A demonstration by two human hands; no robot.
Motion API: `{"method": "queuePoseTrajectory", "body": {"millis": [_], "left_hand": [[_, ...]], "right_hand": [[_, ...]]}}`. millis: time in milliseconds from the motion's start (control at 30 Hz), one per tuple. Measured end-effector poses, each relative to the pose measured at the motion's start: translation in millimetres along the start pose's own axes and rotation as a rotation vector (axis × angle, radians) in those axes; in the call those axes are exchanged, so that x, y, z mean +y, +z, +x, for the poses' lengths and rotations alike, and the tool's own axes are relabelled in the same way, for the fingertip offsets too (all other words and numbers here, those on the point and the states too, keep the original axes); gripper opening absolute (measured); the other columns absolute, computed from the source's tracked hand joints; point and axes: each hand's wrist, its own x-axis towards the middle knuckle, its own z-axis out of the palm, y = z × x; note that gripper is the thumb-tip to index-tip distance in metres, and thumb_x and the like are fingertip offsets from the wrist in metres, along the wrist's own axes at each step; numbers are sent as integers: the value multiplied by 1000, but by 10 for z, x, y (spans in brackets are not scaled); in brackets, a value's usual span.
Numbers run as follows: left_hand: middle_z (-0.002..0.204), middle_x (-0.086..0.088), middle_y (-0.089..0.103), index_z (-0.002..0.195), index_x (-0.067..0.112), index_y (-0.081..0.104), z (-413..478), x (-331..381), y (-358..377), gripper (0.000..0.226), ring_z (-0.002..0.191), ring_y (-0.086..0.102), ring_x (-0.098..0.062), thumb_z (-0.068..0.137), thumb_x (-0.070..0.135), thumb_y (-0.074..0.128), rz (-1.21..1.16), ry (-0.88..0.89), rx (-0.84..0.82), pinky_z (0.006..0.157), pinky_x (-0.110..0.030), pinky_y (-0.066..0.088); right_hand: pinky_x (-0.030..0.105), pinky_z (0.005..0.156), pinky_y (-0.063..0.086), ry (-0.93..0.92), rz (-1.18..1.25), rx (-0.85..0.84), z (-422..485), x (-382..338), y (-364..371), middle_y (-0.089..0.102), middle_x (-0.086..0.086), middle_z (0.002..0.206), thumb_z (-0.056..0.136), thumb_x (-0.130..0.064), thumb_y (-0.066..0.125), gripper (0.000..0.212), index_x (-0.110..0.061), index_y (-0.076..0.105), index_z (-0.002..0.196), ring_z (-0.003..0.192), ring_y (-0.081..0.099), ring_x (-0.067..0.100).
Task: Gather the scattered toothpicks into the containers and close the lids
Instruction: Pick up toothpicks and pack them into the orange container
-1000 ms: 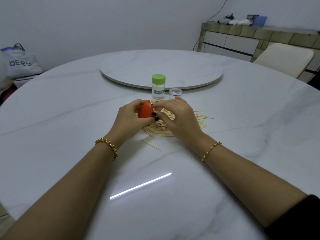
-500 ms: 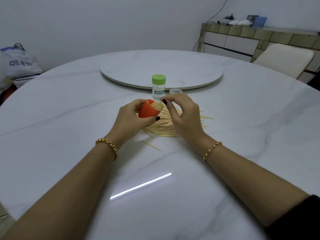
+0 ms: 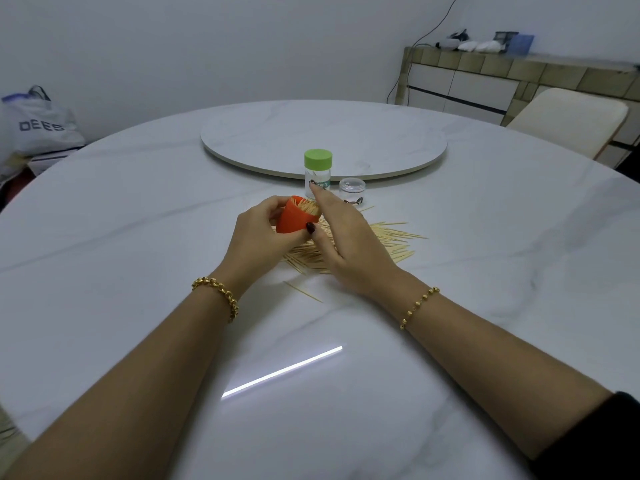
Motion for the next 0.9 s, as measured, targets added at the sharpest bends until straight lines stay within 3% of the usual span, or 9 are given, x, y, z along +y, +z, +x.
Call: {"method": "queuePoseTrajectory", "body": {"millis": [167,333,467,600,767,900], "left_hand": [[94,18,64,107,27,62,-48,40,45,39,84,57,18,73,17,80,25,18,-83,70,-1,43],[94,19,64,106,29,62,-44,32,57,42,84,56,19,71,16,81,37,16,-86,71,0,43],[100,14,65,114,24,63,-29,8,36,48,93,59,6,70,22,83,53,-1,-56,71,0,43],[110,6,64,122,19,61,2,-26,-3,58,103,59,-8,69,27,84,78,-32,-13,70,-2,41],[115,2,63,124,17,59,14,-28,-20,61,107,58,-12,70,29,84,89,-48,0,72,-4,39],[118,1,63,125,18,59,15,-37,-15,61,107,57,-12,70,28,83,94,-59,2,70,-4,39]], "right_hand": [[48,113,25,105,-34,-59,3,75,31,31,6,153,94,-45,27,65,-12,25,149,142,25,18],[49,113,24,160,-20,-57,5,112,11,33,4,153,95,-44,28,60,-14,28,148,142,26,15],[44,112,29,183,27,-13,14,145,-24,41,3,148,98,-44,30,58,-14,32,147,137,35,15],[41,110,29,293,-110,-30,15,284,-59,47,10,142,98,-22,43,46,-7,40,141,132,40,23],[46,113,23,329,-261,-141,12,346,-39,54,5,134,95,-27,50,30,-14,64,118,126,46,22],[41,115,18,300,-293,-107,12,336,-47,60,-2,125,93,-28,56,24,-17,70,109,118,52,16]]}}
